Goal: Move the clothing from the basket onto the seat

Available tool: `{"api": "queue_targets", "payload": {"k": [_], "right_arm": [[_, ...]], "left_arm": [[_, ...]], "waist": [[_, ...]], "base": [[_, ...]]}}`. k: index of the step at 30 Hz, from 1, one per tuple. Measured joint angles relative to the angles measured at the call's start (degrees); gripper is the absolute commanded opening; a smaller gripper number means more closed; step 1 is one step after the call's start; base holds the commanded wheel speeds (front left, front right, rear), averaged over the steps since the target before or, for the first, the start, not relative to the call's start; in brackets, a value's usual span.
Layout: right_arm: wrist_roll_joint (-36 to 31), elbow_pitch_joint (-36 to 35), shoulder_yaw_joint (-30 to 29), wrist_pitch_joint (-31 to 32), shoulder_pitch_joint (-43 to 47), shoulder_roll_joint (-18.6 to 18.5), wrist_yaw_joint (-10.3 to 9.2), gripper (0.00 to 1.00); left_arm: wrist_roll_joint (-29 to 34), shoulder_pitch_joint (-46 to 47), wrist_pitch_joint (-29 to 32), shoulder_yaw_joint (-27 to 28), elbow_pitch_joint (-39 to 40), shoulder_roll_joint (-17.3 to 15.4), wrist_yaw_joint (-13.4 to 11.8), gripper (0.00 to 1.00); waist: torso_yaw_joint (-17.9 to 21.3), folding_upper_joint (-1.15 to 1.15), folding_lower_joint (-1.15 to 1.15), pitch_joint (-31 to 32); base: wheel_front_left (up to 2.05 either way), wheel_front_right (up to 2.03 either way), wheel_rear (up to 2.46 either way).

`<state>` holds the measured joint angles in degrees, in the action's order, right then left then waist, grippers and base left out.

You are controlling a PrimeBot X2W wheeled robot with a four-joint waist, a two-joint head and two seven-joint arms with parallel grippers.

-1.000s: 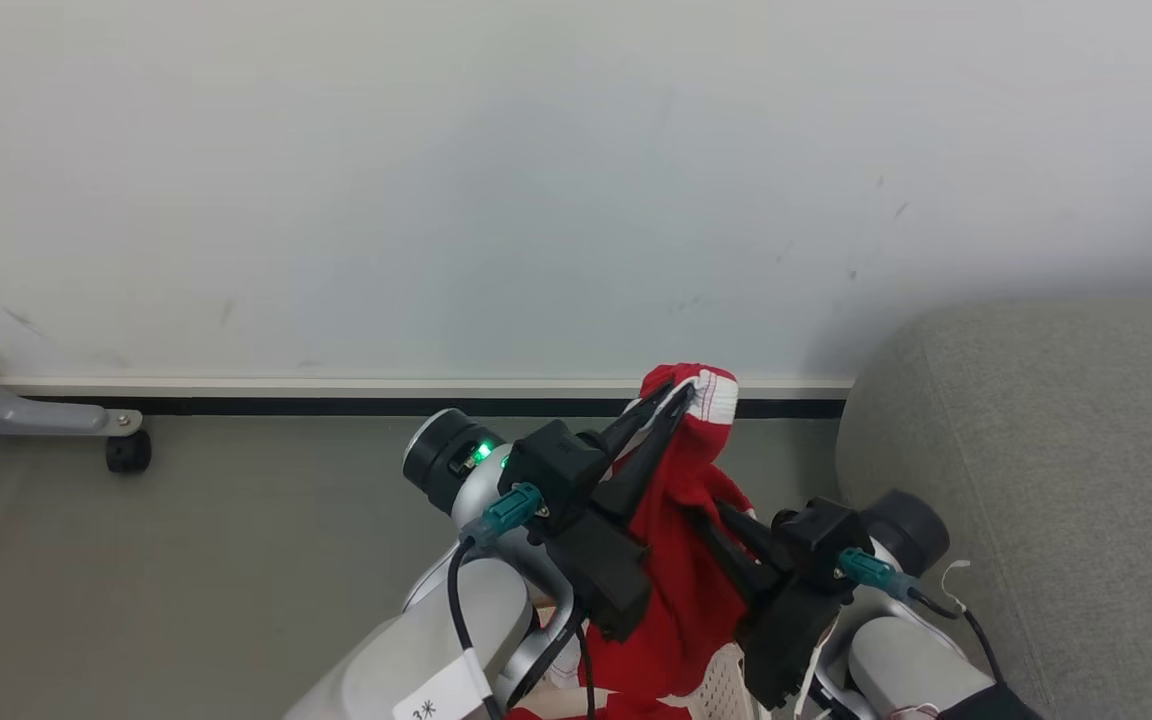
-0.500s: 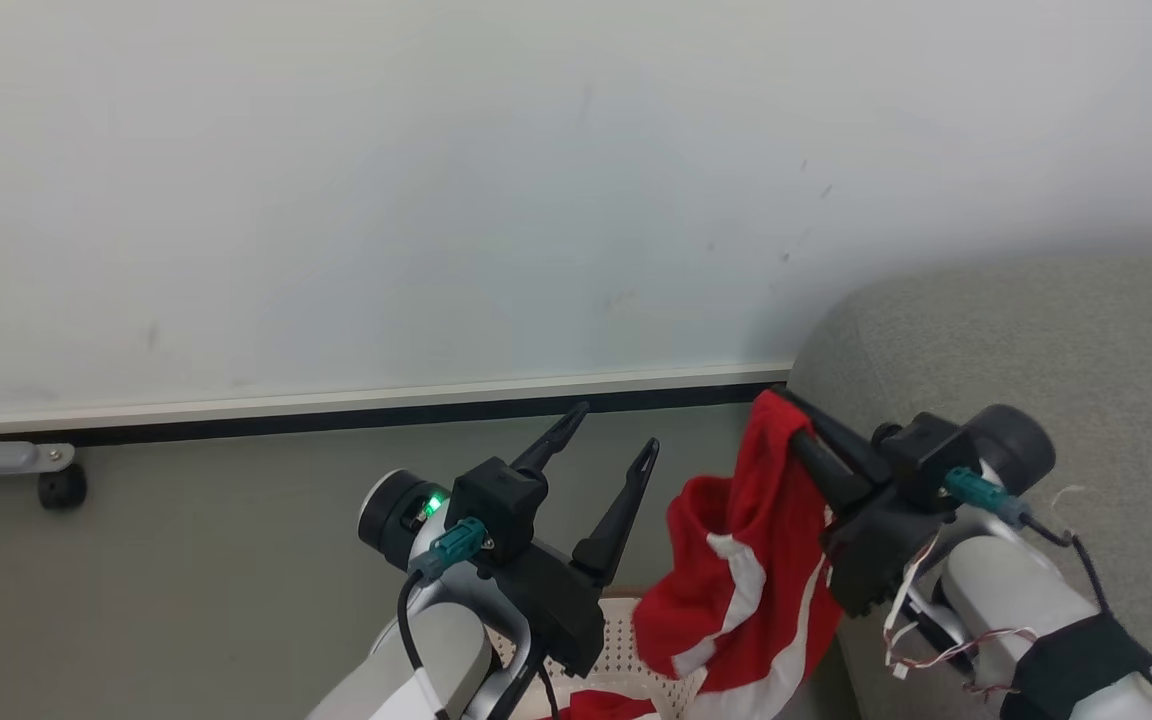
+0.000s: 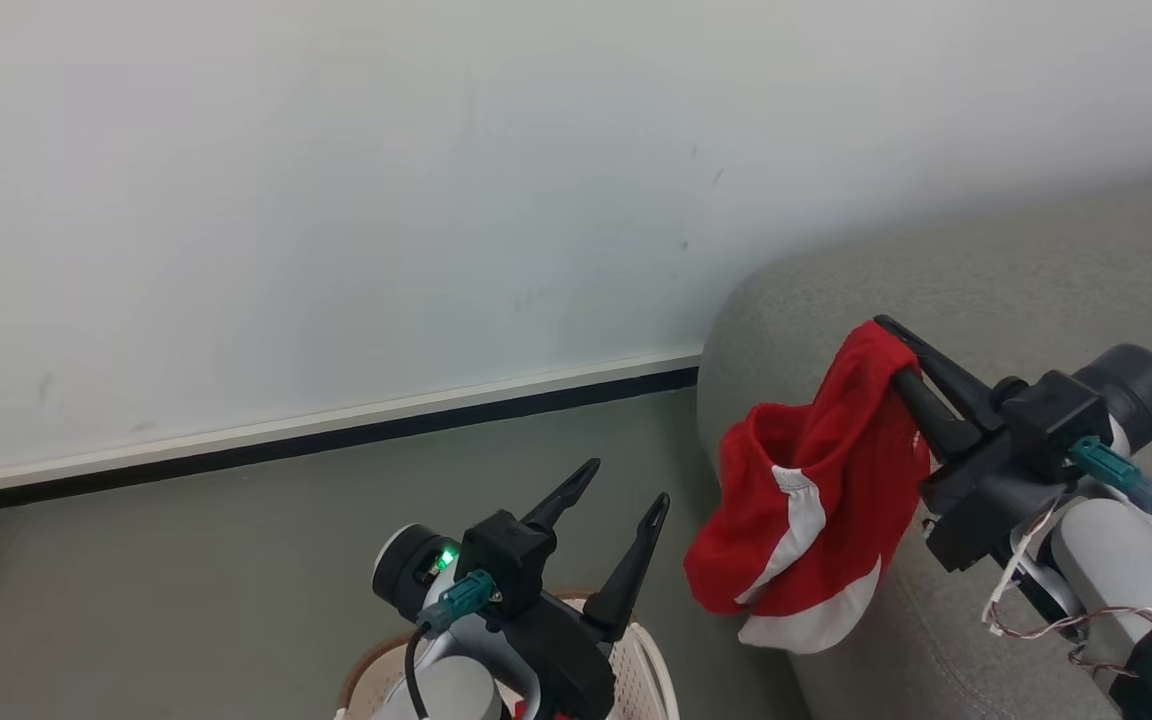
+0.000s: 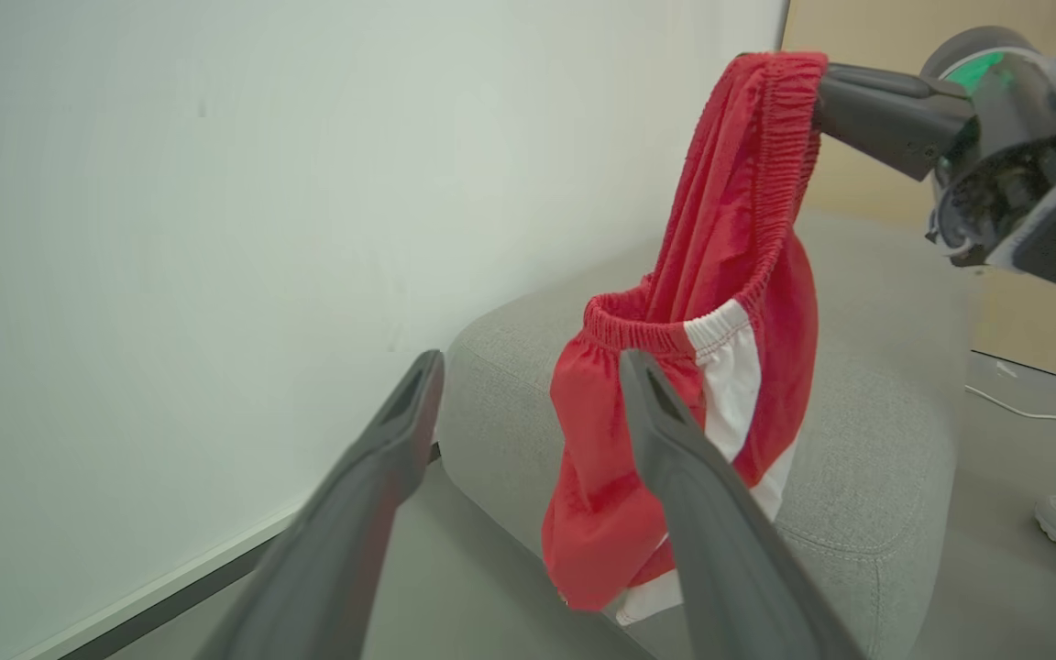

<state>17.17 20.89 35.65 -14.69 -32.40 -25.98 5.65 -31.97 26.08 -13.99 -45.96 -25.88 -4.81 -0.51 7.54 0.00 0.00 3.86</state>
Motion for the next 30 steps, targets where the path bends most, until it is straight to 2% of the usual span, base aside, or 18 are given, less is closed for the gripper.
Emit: {"api": "queue_targets", "payload": {"k": [6,18,22,30], "right_arm": [[-0.31,-5.89,-0.76,1.09,1.57,-2.87,-1.13,0.00],[0.37,-14.33,-2.49,4.89,4.70,-6.04,-2.47,0.00],[1.41,-16.21,-4.05,5.66,5.83,-7.30,-3.18,0.00],[4.59,-16.48,-7.51,7.20,4.38,-8.89,-3.11,0.00]], "left_arm": [[0.00,-0.96,-0.23,-0.60,0.99,0.45,-0.08,1.00],[0.46,-1.57,-0.26,-1.70,2.99,1.02,-0.76,1.00],[0.79,-1.57,-0.27,-2.30,3.69,1.23,-1.01,1.00],[1.92,-0.66,-0.29,-2.83,6.08,1.20,-1.55,1.00]], "waist": [[3.52,0.00,0.00,-0.13],[9.74,0.00,0.00,-1.58],[10.76,0.00,0.00,-2.94],[11.05,0.00,0.00,-6.99]], "base": [[0.00,0.00,0.00],[0.00,0.00,0.00],[0.00,0.00,0.00],[0.00,0.00,0.00]]}}
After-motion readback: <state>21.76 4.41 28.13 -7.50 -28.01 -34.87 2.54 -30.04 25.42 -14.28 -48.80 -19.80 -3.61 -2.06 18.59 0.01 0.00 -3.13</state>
